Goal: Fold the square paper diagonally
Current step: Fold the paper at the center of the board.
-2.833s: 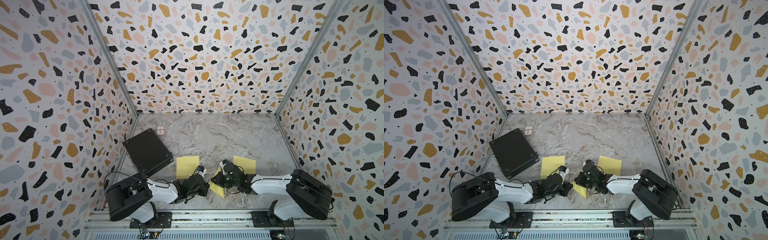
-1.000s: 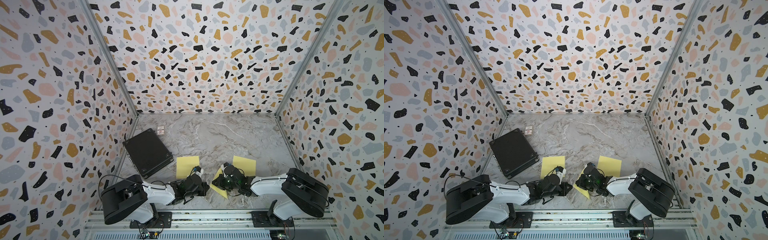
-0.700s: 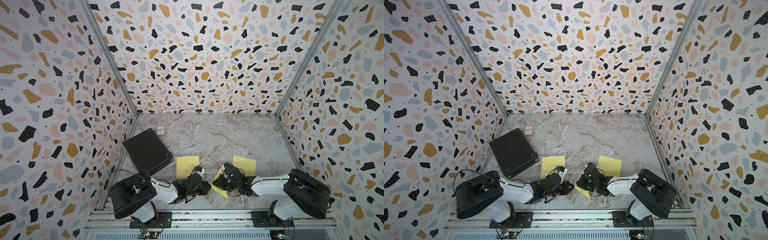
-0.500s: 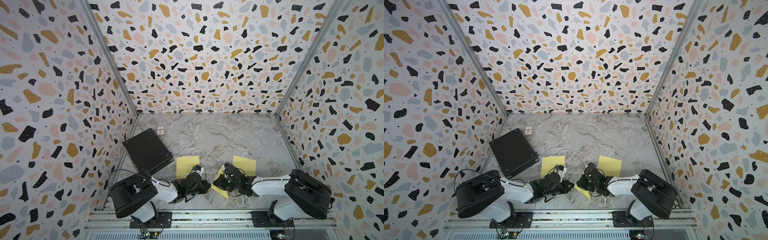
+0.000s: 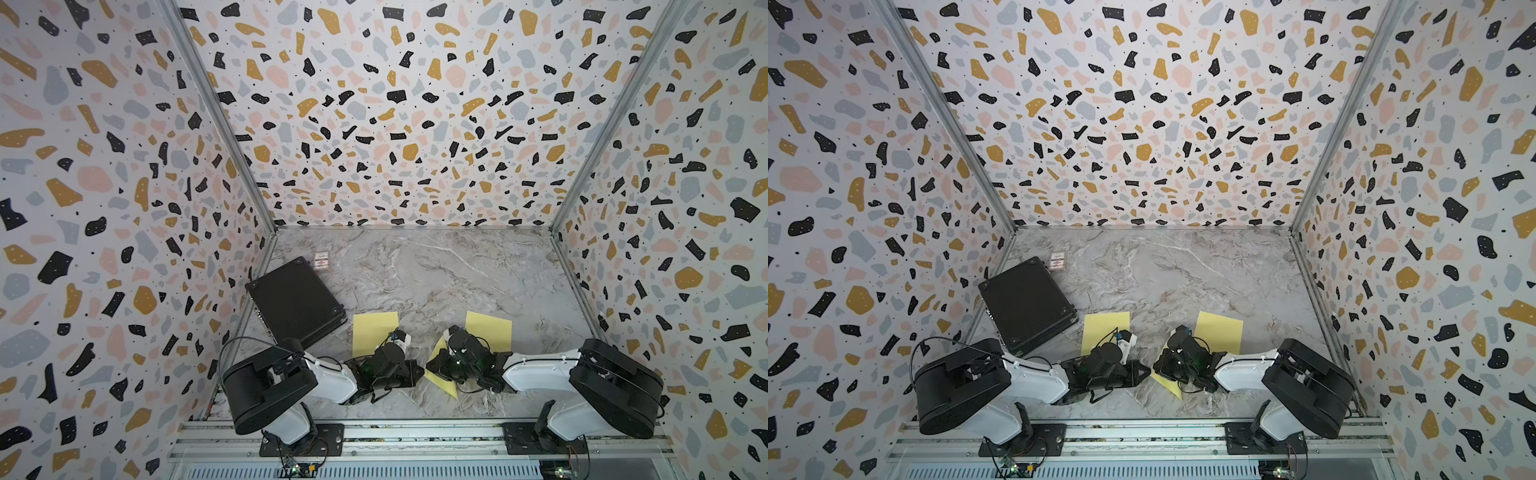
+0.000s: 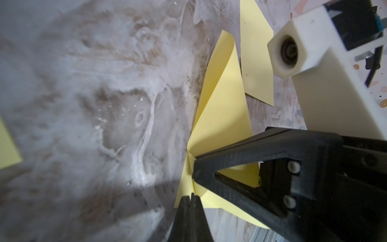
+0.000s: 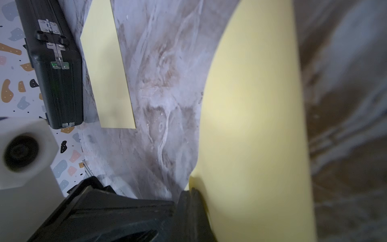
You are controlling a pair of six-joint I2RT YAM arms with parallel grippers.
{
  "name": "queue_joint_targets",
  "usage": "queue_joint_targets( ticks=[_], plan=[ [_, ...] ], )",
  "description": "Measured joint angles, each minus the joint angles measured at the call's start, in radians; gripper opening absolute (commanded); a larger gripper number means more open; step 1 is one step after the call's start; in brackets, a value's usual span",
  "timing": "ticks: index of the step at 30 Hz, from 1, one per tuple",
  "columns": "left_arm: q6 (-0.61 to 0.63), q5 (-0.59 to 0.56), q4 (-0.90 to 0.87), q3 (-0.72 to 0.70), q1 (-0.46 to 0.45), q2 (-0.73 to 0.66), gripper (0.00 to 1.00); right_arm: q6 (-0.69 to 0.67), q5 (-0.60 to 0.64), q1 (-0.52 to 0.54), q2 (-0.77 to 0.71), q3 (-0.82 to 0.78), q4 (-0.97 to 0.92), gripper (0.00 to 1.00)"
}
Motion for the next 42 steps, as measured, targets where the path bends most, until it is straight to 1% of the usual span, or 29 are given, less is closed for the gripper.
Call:
queue_joint_targets(
  ticks=[17,26,42],
  plan=[
    [0.003,0.001,0.051,0.017,0.000,0.054,0.00,0.001,0.005,0.000,-0.041,0.000,-0.064,0.00],
    [0.003,0.001,0.070,0.017,0.000,0.065,0.00,0.002,0.002,0.000,-0.039,0.000,-0.066,0.00],
    [-0.012,0.006,0.205,-0.014,0.001,0.116,0.00,0.009,0.004,0.000,-0.023,0.010,-0.058,0.00]
  ],
)
